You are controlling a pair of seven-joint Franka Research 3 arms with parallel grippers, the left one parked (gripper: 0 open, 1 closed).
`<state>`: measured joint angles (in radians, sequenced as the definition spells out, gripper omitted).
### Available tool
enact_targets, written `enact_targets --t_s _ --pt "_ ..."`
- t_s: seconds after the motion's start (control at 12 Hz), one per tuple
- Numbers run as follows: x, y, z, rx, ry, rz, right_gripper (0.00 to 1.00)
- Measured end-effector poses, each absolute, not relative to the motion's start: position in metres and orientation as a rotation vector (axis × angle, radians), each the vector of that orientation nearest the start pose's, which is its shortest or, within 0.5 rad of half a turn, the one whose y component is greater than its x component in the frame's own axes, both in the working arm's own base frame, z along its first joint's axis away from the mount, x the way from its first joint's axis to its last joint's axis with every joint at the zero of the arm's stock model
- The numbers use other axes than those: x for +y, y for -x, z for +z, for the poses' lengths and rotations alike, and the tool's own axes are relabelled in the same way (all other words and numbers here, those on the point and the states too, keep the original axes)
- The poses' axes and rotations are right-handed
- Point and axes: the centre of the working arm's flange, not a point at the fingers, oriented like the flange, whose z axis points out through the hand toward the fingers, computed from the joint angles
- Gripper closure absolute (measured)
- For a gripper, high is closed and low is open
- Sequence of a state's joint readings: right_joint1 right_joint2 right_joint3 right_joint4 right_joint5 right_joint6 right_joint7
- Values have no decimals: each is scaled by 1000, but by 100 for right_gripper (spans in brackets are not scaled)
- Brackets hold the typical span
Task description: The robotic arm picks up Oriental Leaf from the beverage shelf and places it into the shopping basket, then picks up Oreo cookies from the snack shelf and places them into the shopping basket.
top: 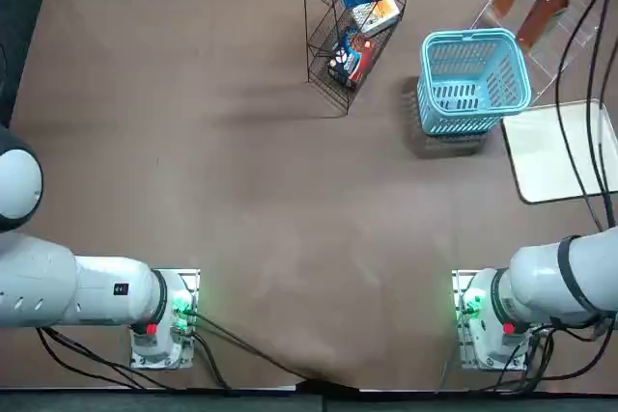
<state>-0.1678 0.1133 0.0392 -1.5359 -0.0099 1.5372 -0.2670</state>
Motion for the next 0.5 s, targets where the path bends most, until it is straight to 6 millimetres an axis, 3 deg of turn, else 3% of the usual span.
enact_targets --t_s 0.25,0.5 --pt "-30 -564 559 -127 3137 134 44" --pt "-18 -554 536 -90 3145 105 44"
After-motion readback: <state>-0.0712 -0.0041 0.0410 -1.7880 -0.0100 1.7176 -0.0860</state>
